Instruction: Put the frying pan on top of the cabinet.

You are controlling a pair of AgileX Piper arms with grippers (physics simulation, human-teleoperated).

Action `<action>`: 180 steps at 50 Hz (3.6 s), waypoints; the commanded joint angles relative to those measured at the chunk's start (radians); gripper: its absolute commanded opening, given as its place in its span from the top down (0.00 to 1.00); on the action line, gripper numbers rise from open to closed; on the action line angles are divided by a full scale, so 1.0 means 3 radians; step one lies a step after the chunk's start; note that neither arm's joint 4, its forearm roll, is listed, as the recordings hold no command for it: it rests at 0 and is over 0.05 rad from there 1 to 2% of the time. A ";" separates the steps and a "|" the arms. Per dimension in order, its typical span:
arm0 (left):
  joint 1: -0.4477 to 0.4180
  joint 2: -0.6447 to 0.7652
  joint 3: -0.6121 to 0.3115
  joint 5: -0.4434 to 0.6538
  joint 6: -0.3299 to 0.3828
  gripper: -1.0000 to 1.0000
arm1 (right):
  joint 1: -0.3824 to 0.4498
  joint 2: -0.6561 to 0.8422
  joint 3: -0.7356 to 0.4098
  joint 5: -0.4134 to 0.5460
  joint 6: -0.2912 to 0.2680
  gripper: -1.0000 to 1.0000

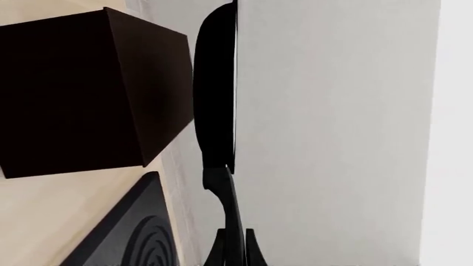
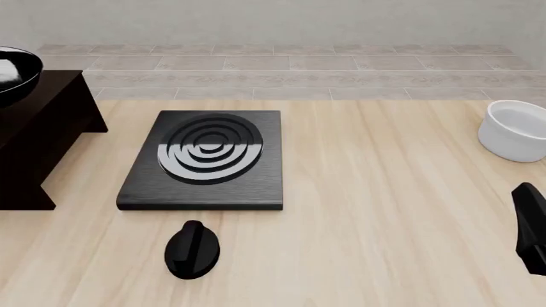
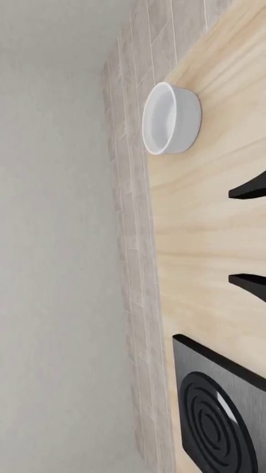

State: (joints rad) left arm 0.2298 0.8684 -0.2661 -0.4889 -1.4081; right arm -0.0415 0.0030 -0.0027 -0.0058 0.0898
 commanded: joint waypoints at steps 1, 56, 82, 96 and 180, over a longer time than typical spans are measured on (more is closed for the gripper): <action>0.0014 0.0123 -0.0054 -0.0202 0.0027 1.00 | -0.0007 0.0001 0.0000 0.0002 0.0007 0.00; 0.0094 0.0747 0.0030 -0.0664 0.0021 1.00 | -0.0007 0.0006 0.0000 0.0009 0.0006 0.00; 0.0090 0.0802 0.0060 -0.0688 0.0075 0.00 | 0.0004 0.0015 0.0000 0.0013 -0.0002 0.00; 0.0139 0.0790 0.0079 -0.0677 0.0111 0.00 | 0.0015 0.0021 -0.0001 0.0014 -0.0009 0.00; 0.1155 -0.1851 0.0053 0.1578 0.0185 0.00 | 0.0065 0.0007 -0.0002 0.0009 -0.0080 0.00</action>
State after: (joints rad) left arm 0.5051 0.5398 -0.2133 -0.2288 -1.3524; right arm -0.0265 0.0106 -0.0032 -0.0024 0.0701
